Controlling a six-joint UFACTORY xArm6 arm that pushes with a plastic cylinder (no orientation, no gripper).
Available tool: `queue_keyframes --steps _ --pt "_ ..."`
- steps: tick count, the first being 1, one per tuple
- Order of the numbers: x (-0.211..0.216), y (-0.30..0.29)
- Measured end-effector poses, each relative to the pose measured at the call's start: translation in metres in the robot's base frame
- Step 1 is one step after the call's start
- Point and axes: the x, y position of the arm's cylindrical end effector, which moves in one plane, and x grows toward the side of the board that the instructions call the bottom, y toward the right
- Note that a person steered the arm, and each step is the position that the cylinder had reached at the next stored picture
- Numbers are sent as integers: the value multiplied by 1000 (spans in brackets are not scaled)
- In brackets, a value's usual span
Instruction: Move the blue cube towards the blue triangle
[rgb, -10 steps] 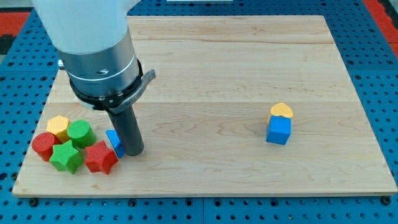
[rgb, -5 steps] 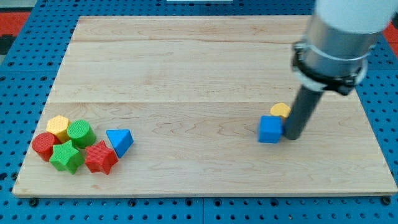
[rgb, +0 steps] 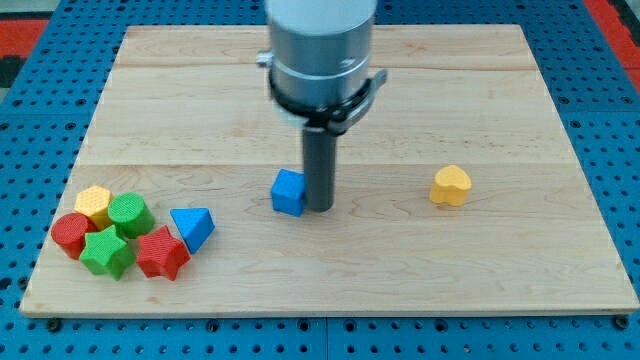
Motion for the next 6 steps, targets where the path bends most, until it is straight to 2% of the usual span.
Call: queue_keyframes --steps 1,2,3,4,5,6 --pt "2 -45" --pt "-33 0" --pt "-52 -31" --pt "-26 -58" --pt "-21 -21" --pt "-13 -37"
